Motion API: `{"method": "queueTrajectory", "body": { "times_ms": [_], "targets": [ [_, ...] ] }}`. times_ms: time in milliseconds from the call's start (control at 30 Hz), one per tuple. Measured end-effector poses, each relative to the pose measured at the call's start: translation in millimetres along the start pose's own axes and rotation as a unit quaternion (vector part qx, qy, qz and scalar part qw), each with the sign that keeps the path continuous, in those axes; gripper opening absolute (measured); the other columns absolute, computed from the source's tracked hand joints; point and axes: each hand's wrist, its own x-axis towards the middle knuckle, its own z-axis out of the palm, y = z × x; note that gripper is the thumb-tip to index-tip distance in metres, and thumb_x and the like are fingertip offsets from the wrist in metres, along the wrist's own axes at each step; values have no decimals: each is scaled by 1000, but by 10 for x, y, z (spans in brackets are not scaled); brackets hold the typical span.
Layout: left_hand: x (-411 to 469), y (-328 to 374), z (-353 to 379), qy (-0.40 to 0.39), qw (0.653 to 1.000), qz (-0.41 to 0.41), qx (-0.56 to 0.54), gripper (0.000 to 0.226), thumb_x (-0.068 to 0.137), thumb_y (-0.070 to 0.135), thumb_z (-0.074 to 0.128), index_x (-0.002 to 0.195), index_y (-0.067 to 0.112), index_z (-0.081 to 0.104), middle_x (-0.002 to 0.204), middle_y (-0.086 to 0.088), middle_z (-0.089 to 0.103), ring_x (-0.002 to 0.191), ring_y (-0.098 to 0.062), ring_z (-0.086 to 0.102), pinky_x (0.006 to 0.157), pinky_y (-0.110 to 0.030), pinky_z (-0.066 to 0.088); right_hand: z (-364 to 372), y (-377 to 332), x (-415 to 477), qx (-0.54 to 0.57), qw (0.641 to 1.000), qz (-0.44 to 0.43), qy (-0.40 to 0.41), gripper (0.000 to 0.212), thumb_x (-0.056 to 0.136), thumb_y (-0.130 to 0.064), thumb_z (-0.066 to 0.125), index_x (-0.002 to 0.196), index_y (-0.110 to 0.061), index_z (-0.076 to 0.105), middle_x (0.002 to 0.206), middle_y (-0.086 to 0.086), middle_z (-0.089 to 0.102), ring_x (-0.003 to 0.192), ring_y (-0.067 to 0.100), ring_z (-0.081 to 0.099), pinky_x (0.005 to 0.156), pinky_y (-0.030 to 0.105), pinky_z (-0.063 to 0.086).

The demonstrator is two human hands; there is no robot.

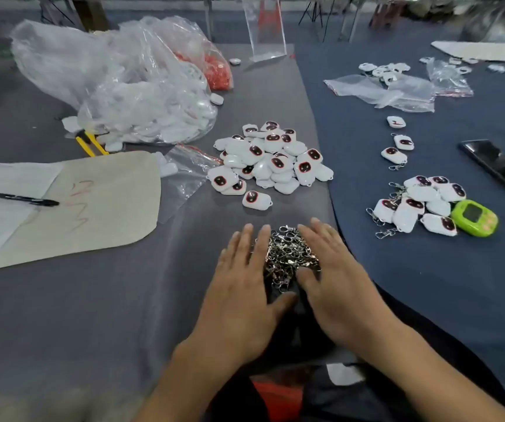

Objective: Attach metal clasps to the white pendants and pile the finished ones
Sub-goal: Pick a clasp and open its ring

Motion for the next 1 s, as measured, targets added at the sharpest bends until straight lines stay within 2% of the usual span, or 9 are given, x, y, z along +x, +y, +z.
{"method": "queueTrajectory", "body": {
  "times_ms": [133, 233, 333, 433, 500, 633, 767, 900, 1000],
  "targets": [
    [268, -13, 152, -32, 995, 44, 84, 89, 99, 48, 43, 158, 28, -20, 167, -1, -20, 153, -18, -21, 125, -37, -10, 324, -9, 286, -30, 999, 7, -36, 58, 109, -24, 38, 163, -24, 19, 172, -2, 9, 157, 9, -1, 116, 16, -15],
    [423, -84, 146, -45, 992, 43, 109, 94, 95, 36, 47, 158, 19, -20, 167, -3, -21, 153, -20, -23, 125, -38, -12, 444, -33, 537, -4, 1000, -1, -28, 55, 109, -22, 34, 163, -22, 23, 171, -1, 16, 157, 11, 4, 119, 19, -12],
    [648, -178, 50, -55, 991, 27, 120, 99, 92, 32, 52, 158, 14, -19, 167, -4, -21, 153, -22, -20, 125, -37, -11, 480, -164, 809, 11, 1000, -12, -25, 52, 107, -17, 34, 159, -21, 34, 167, 1, 28, 156, 15, 14, 125, 27, -3],
    [884, -283, -49, -49, 993, 6, 103, 94, 93, 32, 53, 160, 12, -11, 169, -4, -12, 156, -20, -11, 126, -38, -5, 503, -331, 1048, 23, 999, -29, -21, 46, 103, -11, 39, 147, -18, 50, 149, 4, 51, 143, 21, 35, 125, 36, 14],
    [1020, -342, -97, -35, 995, 3, 92, 90, 94, 31, 53, 160, 10, -4, 170, -4, -2, 156, -18, -3, 127, -39, -1, 484, -418, 1168, 41, 999, -20, -18, 38, 101, -8, 42, 134, -14, 61, 133, 6, 61, 129, 23, 47, 116, 39, 29],
    [1091, -412, -147, 8, 999, 28, 27, 71, 96, 30, 51, 158, 15, 20, 164, -2, 25, 153, -15, 17, 126, -39, 8, 262, -453, 1201, 67, 996, -27, -50, 33, 99, -8, 47, 125, -16, 67, 125, 3, 67, 116, 18, 55, 102, 33, 41],
    [1104, -402, -142, 37, 997, 46, -57, 59, 98, 50, 54, 150, 24, 42, 154, 6, 43, 145, -11, 32, 125, -37, 10, 19, -182, 880, 76, 996, 11, 37, 35, 101, -17, 50, 133, -23, 62, 131, -6, 61, 119, 13, 53, 92, 20, 33],
    [1224, -254, -70, 34, 994, 60, -83, 64, 96, 44, 59, 153, 24, 40, 158, 5, 40, 144, -8, 27, 120, -22, 5, 148, 26, 583, 25, 996, 76, 44, 56, 101, -27, 55, 155, -17, 41, 161, 1, 38, 151, 19, 28, 122, 30, 21],
    [1270, -214, -30, 24, 995, 77, -59, 59, 97, 37, 57, 152, 21, 42, 158, 3, 41, 146, -11, 30, 122, -25, 13, 300, 52, 604, -83, 994, 60, 43, 61, 106, -37, 45, 159, -13, 29, 167, 5, 26, 155, 23, 17, 126, 39, 13]
  ]
}}
